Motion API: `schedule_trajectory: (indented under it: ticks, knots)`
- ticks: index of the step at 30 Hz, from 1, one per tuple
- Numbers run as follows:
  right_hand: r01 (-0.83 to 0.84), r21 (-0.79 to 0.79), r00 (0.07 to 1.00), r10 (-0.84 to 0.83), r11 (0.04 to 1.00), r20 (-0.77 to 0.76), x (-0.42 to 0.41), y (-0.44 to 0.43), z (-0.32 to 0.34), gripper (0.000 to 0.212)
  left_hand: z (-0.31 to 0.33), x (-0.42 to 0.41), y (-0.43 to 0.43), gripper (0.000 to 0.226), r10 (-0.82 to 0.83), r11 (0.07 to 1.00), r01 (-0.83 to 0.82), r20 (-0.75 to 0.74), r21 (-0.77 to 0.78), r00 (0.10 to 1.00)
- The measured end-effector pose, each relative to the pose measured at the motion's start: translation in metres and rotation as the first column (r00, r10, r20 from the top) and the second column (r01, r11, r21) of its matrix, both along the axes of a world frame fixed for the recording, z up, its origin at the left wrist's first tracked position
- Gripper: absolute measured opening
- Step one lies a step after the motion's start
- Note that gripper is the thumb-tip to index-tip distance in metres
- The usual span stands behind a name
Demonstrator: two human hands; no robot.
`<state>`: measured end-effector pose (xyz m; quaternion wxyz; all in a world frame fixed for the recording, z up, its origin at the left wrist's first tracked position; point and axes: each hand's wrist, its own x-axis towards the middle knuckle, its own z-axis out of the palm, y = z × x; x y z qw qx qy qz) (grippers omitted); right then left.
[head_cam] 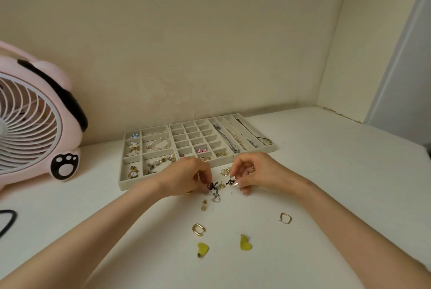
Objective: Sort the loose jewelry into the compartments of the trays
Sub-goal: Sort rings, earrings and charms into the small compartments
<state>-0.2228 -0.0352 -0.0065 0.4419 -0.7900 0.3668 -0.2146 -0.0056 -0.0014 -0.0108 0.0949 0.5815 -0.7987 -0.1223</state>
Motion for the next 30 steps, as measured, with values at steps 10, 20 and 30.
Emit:
schedule_trajectory:
  ticks: [10, 20, 30]
  knots:
    - [0.074, -0.008, 0.992, -0.073, 0.997, 0.103, 0.001, -0.006, -0.007, 0.012, 0.006, 0.0, 0.005, 0.005, 0.046, 0.999, -0.05, -0.163, -0.021, 0.986]
    - [0.145, -0.13, 0.979, -0.123, 0.981, 0.164, 0.012, -0.001, -0.004, 0.007, 0.019, -0.008, 0.003, 0.012, 0.182, 0.973, -0.083, -0.498, 0.214, 0.848]
    - [0.17, -0.226, 0.976, -0.133, 0.959, 0.17, 0.014, 0.001, -0.005, 0.016, 0.018, -0.017, -0.001, 0.011, 0.091, 0.989, -0.003, -0.586, 0.148, 0.806]
